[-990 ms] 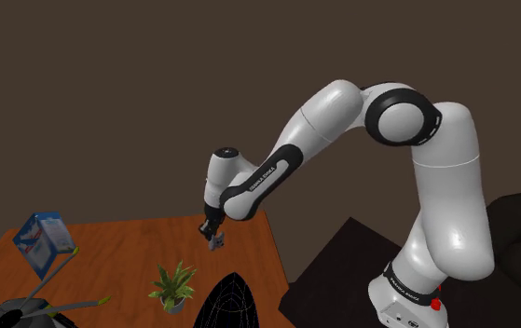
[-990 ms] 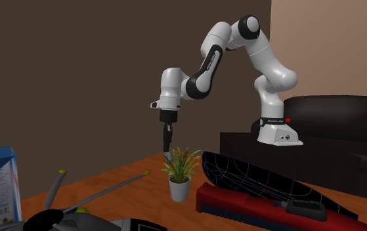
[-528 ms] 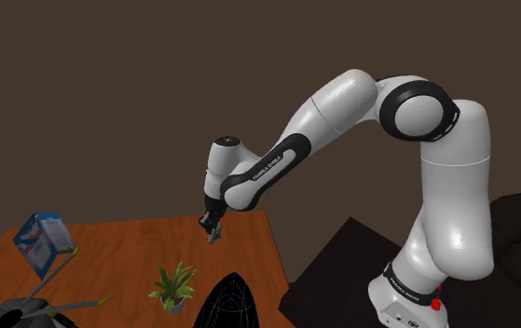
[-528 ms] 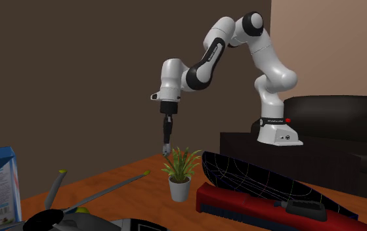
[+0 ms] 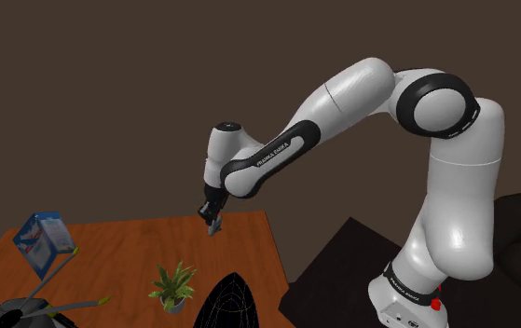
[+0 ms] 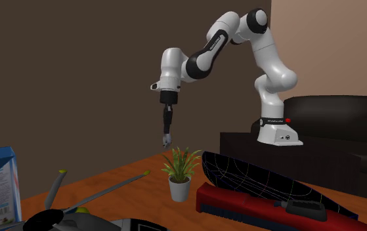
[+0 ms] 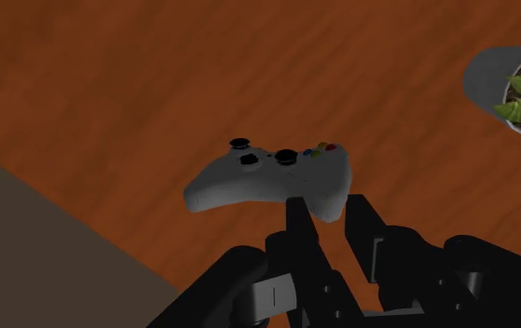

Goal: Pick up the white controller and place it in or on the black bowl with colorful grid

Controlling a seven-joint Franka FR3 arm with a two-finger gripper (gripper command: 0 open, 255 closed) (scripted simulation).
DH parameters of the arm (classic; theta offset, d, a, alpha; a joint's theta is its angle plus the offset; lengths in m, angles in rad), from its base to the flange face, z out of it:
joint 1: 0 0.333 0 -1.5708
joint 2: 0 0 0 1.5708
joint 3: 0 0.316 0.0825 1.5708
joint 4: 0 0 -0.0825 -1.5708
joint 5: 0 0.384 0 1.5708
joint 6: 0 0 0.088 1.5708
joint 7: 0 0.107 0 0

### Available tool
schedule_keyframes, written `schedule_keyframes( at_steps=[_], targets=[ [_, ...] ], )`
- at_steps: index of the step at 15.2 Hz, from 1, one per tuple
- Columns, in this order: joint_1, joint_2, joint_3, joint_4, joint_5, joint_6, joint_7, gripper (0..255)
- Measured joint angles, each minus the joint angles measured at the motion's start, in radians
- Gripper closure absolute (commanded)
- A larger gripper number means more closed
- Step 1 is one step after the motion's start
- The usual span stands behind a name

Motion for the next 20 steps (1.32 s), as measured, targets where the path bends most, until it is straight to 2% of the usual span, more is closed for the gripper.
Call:
schedule_keyframes(
  at_steps=[3, 7, 8, 10, 20],
  targets=[
    [-0.004, -0.025, 0.003, 0.005, 0.006, -0.029, -0.004, 255],
    [0.038, -0.07, 0.021, -0.059, 0.001, -0.008, 0.061, 255],
    [0.039, -0.071, 0.021, -0.059, 0.001, -0.008, 0.061, 0],
    [0.038, -0.058, 0.016, -0.052, 0.002, -0.016, 0.071, 0],
    [0.02, 0.188, -0.063, 0.069, 0.052, -0.134, 0.251, 0]
  ],
)
